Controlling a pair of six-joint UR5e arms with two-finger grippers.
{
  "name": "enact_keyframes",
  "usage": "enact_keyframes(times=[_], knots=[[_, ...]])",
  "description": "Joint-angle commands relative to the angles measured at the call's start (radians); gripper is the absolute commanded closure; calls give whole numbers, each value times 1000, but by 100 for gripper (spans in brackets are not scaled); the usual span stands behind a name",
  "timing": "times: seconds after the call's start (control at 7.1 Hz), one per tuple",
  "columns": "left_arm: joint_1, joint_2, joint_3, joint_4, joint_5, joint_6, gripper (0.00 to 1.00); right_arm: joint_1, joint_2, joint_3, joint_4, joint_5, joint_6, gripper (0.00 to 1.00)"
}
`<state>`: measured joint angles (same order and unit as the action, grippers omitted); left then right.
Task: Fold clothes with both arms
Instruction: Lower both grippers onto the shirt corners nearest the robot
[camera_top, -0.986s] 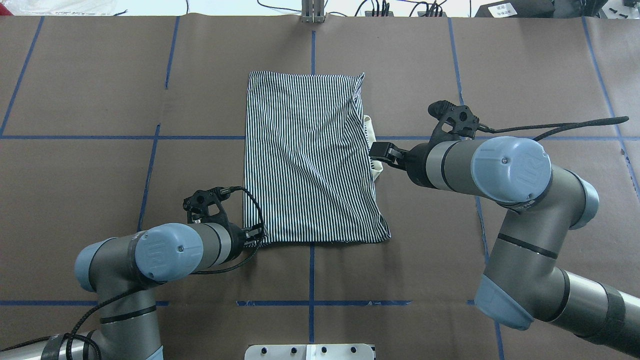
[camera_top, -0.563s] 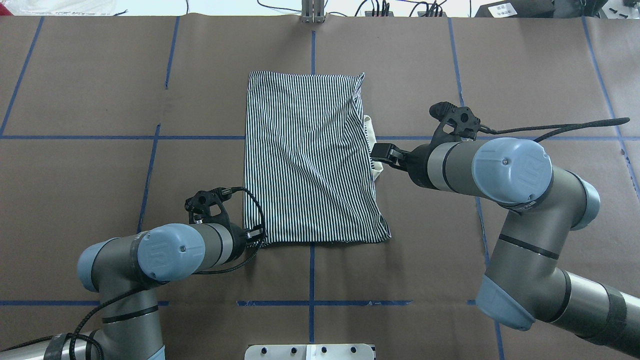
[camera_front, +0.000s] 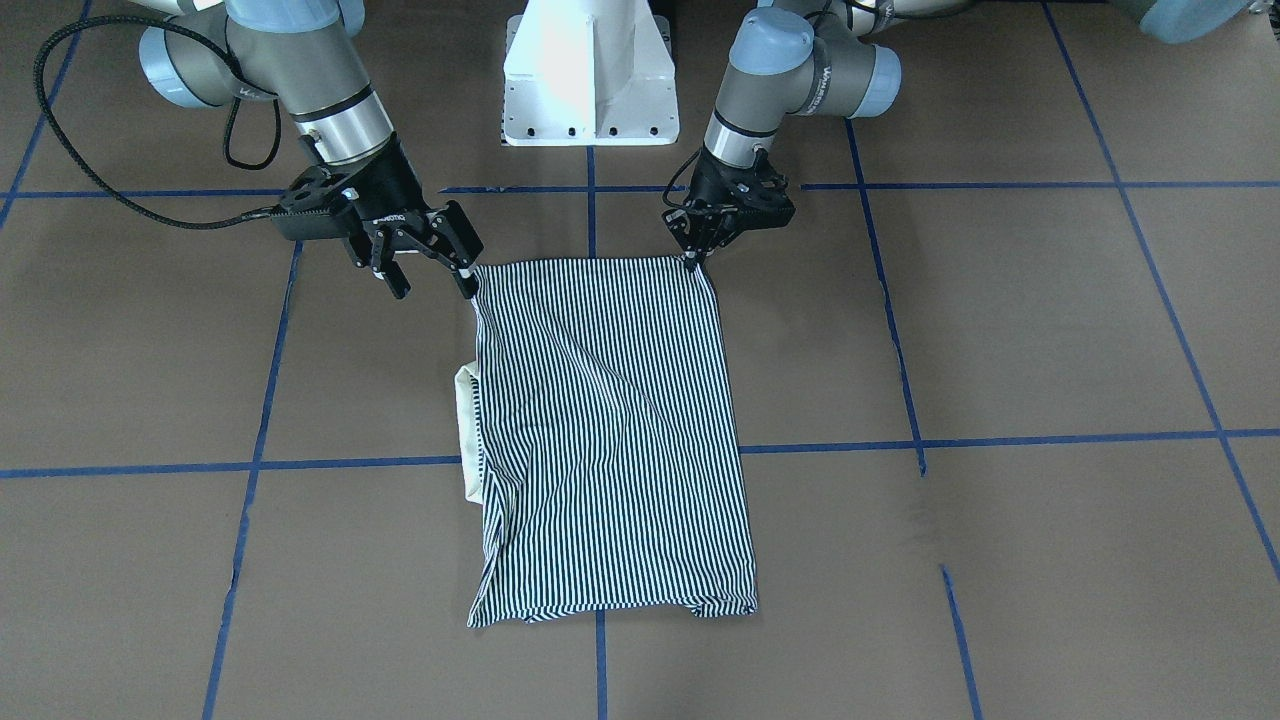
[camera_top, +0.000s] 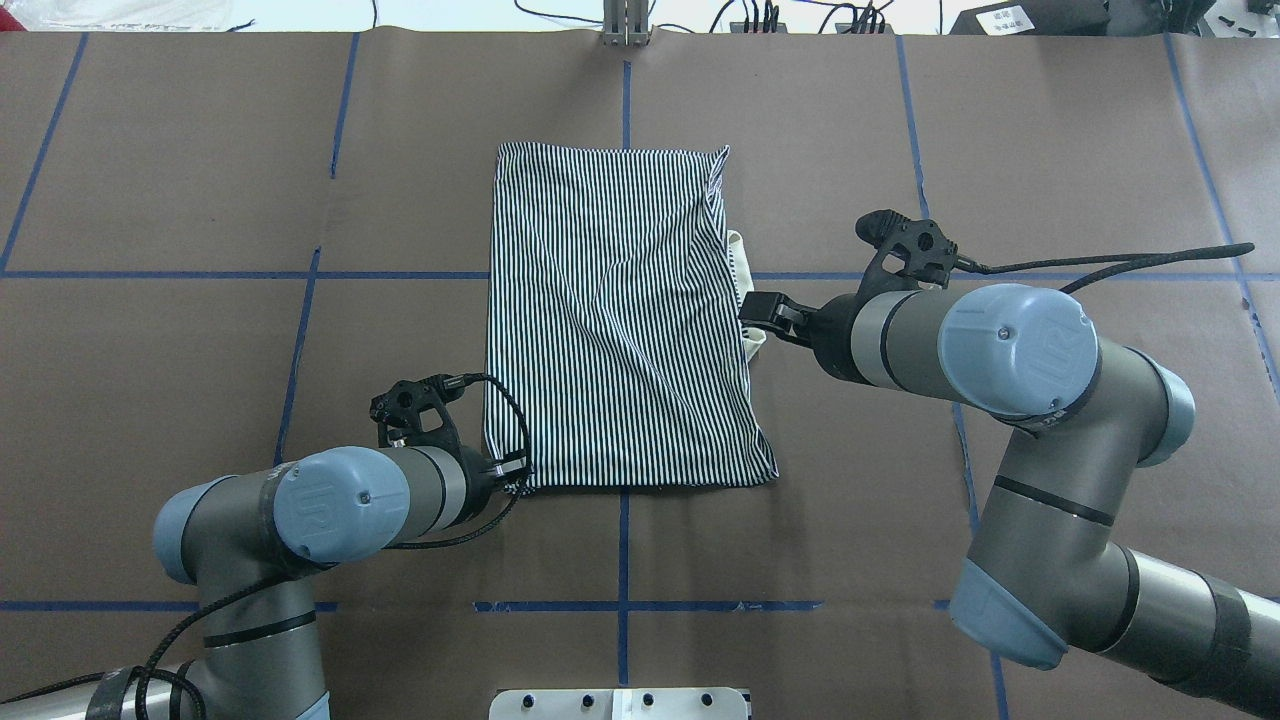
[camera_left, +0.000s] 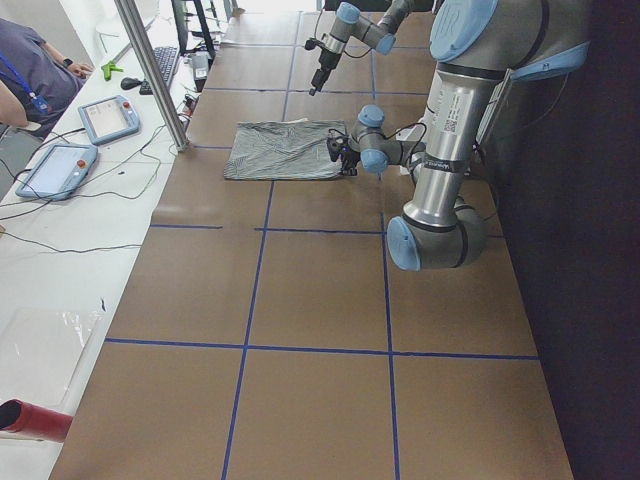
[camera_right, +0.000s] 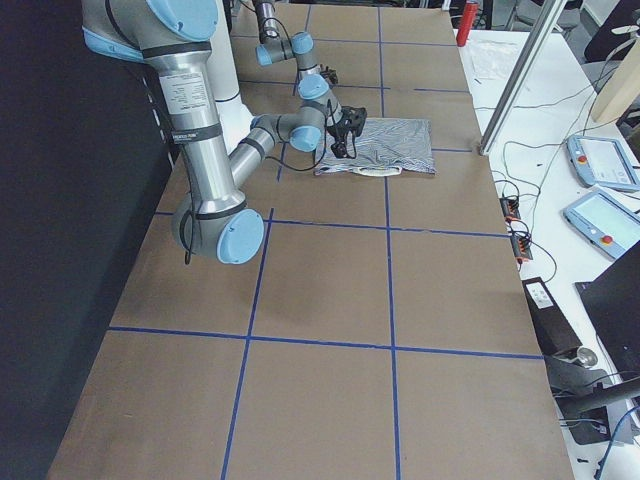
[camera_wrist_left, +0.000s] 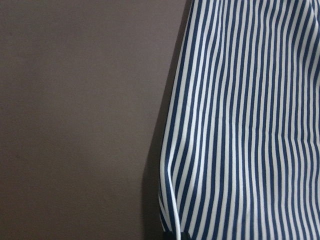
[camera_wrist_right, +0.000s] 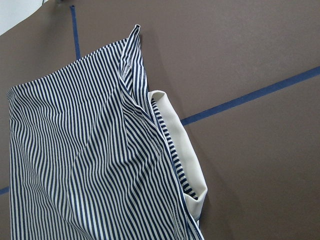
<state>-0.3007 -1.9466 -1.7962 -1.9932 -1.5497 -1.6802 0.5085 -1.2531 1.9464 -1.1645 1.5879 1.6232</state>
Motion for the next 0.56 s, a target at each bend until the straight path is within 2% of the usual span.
enact_keyframes(times=[0.0, 0.28, 0.42], knots=[[0, -2, -14, 1, 0, 1, 100, -86, 33, -1, -93, -58, 172, 8], [0, 0, -15, 1, 5, -1, 100, -172, 108, -4, -275, -92, 275, 15], [0, 0, -15, 1, 8, -3, 100, -203, 119, -10, -306, -89, 282, 20]])
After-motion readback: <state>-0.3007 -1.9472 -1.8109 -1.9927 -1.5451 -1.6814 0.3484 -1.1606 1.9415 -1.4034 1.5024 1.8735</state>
